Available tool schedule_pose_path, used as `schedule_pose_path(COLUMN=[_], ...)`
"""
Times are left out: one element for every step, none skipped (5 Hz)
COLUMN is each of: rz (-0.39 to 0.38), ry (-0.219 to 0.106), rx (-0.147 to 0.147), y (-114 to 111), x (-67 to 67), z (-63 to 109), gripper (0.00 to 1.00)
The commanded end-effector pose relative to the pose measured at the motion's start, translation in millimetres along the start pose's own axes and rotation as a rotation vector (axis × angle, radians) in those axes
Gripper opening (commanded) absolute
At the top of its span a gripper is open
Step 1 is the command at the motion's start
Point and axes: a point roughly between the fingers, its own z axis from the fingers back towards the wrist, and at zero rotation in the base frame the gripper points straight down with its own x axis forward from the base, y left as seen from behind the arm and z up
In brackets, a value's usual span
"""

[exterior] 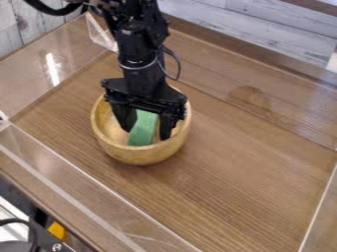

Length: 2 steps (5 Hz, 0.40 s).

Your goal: Put the green block in the brown bowl

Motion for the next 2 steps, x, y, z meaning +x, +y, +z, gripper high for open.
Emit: schedule_pose_path(rz=[0.018, 0.042], ry=[-0.048, -0.047], rx=[-0.005, -0.006], y=[7.9, 18.5], x=[3.2, -2.6], z=[14.5, 16.6], gripper=[1.0, 1.0])
